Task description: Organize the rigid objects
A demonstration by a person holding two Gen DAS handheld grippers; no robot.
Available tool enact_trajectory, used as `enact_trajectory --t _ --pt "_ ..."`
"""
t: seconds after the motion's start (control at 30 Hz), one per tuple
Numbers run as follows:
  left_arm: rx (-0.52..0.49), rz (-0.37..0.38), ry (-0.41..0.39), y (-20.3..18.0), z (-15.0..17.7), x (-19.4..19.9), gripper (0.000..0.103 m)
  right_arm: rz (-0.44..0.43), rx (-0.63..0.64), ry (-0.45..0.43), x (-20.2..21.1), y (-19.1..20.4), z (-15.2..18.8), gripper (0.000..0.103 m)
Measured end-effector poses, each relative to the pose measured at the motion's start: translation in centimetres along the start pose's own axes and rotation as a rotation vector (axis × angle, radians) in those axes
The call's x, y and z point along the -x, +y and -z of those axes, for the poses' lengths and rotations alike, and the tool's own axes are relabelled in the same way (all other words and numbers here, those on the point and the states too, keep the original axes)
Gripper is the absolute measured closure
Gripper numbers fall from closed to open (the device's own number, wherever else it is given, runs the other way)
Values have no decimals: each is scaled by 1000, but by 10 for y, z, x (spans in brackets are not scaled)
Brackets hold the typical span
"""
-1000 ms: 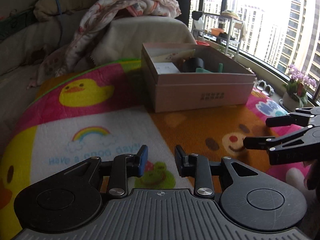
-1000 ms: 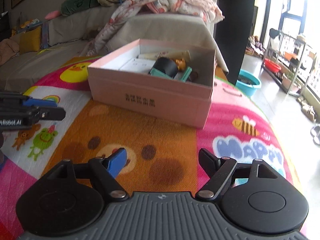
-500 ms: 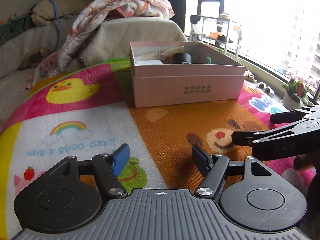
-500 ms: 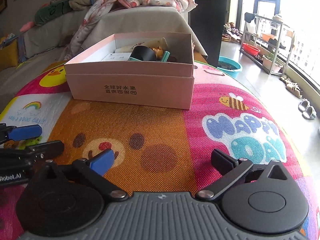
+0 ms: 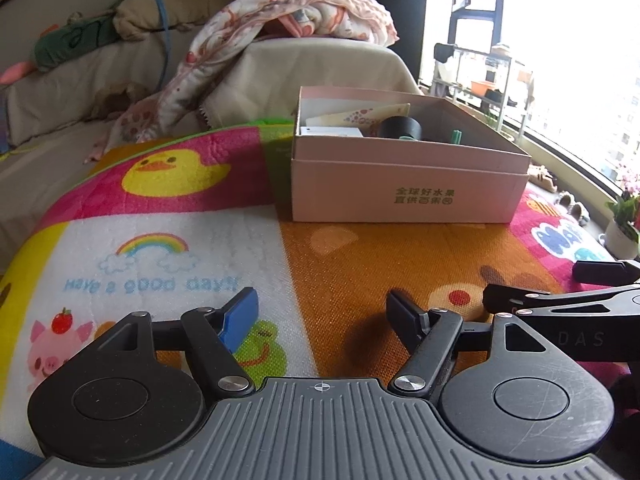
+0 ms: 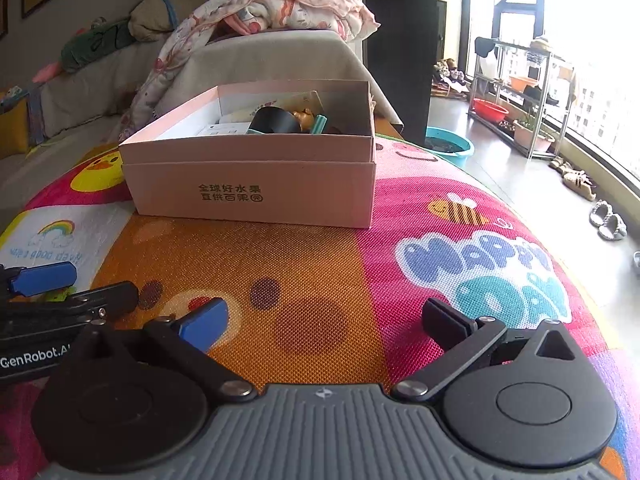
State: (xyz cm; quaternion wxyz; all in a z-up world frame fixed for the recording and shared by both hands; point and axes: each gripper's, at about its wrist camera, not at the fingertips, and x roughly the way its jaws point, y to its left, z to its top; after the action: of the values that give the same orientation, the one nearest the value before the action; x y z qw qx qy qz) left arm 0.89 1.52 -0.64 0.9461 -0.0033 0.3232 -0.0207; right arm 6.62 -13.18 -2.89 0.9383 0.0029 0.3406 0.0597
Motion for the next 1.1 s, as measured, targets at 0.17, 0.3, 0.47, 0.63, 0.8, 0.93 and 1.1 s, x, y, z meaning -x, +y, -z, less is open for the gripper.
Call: enact_trajectory --t 0.17,0.3,0.47,0.63,0.8,0.93,1.1 --pt "4 -5 0 0 0 0 26 9 -12 -3 0 -2 0 0" --pt "7 -8 -1 1 1 1 26 17 -7 -1 -1 -1 0 0" --pt "4 -12 -1 1 1 1 26 24 -6 1 -4 -1 -2 0" --pt "6 -10 0 0 1 1 26 24 -7 0 -5 0 -3 0" --pt "4 -12 0 0 1 1 25 21 -3 0 -4 -1 -2 0" --pt "5 -11 0 0 1 1 25 22 -2 -1 -4 -1 -2 0" --pt "12 -5 0 0 0 1 25 22 -2 -1 -4 -1 -2 0"
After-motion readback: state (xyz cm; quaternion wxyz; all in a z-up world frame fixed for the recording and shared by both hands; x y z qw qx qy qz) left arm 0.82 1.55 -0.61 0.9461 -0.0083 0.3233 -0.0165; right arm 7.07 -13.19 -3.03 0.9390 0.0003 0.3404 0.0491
